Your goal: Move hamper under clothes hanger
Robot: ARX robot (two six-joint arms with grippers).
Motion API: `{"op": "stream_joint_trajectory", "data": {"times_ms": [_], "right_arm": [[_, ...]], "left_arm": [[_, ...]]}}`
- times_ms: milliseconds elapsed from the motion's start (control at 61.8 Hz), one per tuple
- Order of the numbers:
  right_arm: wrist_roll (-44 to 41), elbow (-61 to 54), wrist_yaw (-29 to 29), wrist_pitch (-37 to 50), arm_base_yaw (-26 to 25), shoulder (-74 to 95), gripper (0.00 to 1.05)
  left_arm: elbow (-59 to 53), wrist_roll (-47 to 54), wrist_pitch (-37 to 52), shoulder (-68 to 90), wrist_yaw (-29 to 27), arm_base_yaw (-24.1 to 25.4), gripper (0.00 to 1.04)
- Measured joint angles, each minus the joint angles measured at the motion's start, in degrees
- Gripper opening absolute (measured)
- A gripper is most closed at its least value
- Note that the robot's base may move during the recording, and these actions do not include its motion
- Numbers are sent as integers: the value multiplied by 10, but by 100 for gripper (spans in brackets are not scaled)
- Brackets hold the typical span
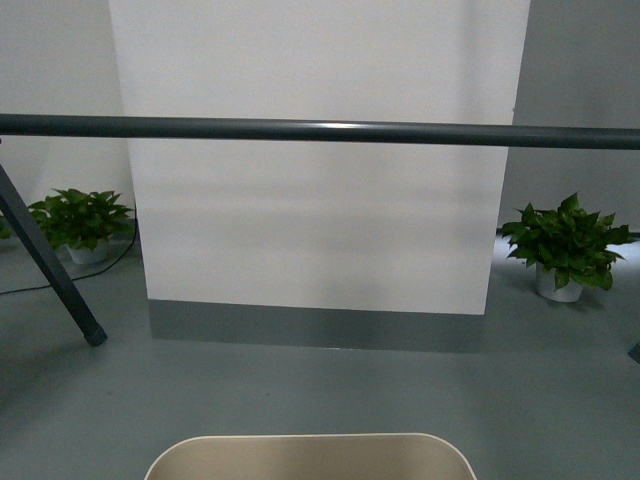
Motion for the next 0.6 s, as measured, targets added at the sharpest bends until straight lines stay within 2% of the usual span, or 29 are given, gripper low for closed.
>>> {"op": "stream_joint_trajectory", "data": {"times_ms": [599], "right_arm": [[0,-2,0,-140,0,-147,2]], "left_arm": [[0,0,-135,-143,0,0,3]]}}
